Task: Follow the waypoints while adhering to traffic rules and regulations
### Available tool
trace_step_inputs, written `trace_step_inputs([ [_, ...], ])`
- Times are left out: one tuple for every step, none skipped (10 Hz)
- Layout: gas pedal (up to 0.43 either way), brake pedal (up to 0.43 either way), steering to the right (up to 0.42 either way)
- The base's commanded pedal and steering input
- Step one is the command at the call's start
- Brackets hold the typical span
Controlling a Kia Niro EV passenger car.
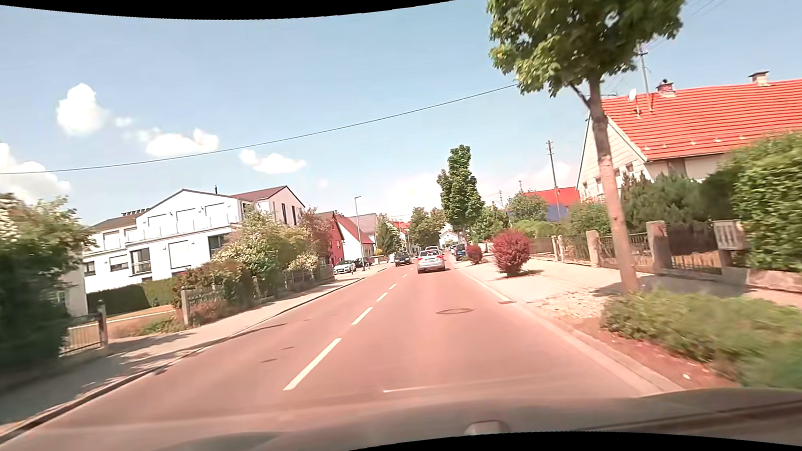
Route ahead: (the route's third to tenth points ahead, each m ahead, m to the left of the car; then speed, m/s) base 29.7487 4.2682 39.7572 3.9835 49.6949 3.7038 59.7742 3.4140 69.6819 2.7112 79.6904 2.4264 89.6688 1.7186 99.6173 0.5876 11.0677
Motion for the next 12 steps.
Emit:
trace_step_inputs([
  [0.138, 0.0, -0.003],
  [0.13, 0.0, -0.002],
  [0.13, 0.0, -0.002],
  [0.118, 0.0, -0.002],
  [0.11, 0.0, -0.002],
  [0.11, 0.0, -0.002],
  [0.11, 0.0, -0.002],
  [0.11, 0.0, -0.002],
  [0.11, 0.0, -0.002],
  [0.11, 0.0, -0.002],
  [0.11, 0.0, -0.001],
  [0.11, 0.0, -0.001],
])
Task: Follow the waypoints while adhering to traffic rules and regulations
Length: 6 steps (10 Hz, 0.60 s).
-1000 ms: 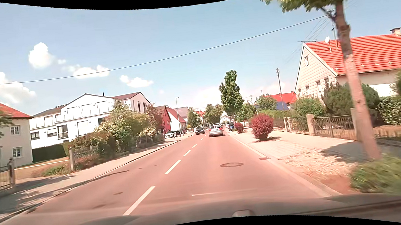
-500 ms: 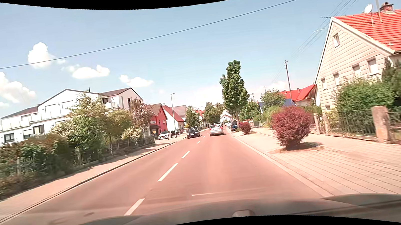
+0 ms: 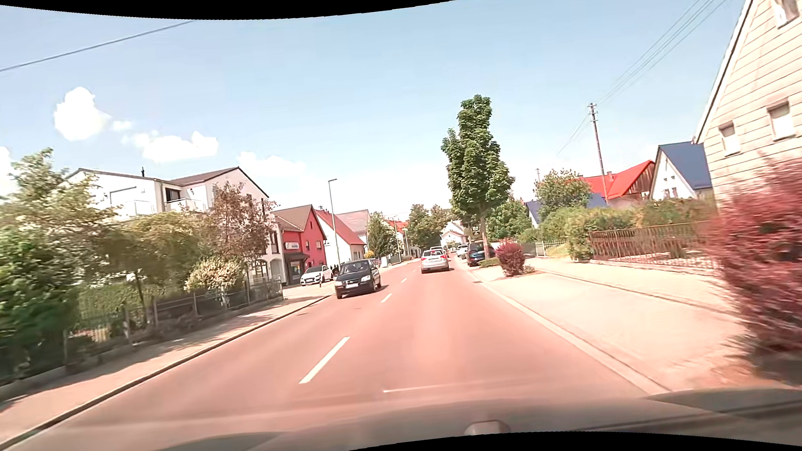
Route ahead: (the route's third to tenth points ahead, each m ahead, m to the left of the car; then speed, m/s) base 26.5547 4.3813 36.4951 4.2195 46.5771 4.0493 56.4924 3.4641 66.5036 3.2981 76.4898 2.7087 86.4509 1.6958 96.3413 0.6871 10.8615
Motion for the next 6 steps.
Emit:
trace_step_inputs([
  [0.11, 0.0, -0.001],
  [0.11, 0.0, -0.001],
  [0.11, 0.0, -0.001],
  [0.11, 0.0, -0.001],
  [0.11, 0.0, -0.001],
  [0.11, 0.0, 0.001],
])
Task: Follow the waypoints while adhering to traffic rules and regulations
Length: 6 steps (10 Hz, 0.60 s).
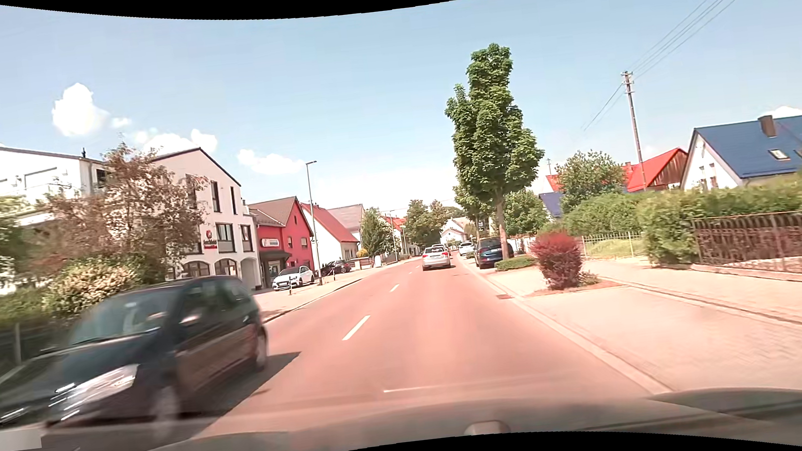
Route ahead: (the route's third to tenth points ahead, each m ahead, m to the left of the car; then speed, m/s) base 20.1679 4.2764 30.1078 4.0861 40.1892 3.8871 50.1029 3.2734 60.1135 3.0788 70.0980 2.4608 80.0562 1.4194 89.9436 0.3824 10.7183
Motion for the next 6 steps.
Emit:
trace_step_inputs([
  [0.11, 0.0, 0.005],
  [0.11, 0.0, 0.009],
  [0.11, 0.0, 0.009],
  [0.11, 0.0, 0.009],
  [0.13, 0.0, 0.008],
  [0.13, 0.0, 0.007],
])
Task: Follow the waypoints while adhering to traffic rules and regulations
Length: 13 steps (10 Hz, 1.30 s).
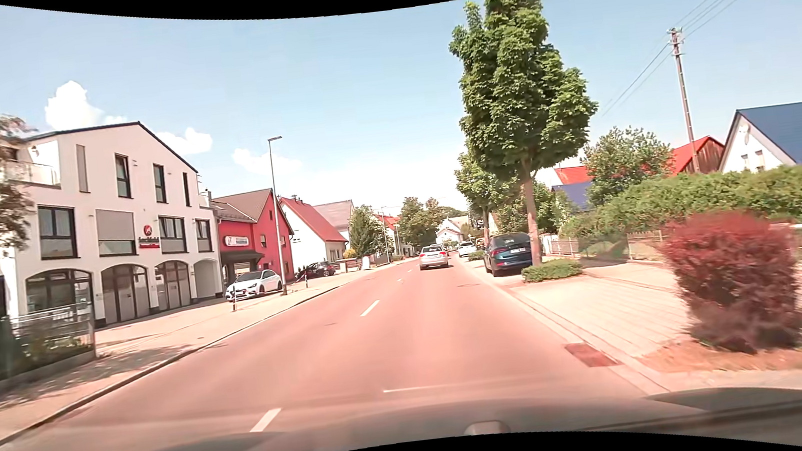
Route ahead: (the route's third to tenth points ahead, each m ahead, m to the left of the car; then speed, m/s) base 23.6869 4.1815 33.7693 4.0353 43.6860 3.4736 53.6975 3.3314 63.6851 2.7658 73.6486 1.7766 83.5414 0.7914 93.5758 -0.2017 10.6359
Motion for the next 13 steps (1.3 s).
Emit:
trace_step_inputs([
  [0.13, 0.0, 0.007],
  [0.13, 0.0, 0.006],
  [0.13, 0.0, 0.005],
  [0.13, 0.0, 0.004],
  [0.13, 0.0, 0.003],
  [0.13, 0.0, 0.002],
  [0.13, 0.0, 0.001],
  [0.13, 0.0, 0.001],
  [0.13, 0.0, 0.001],
  [0.13, 0.0, 0.001],
  [0.13, 0.0, 0.001],
  [0.13, 0.0, 0.001],
  [0.13, 0.0, 0.001],
])
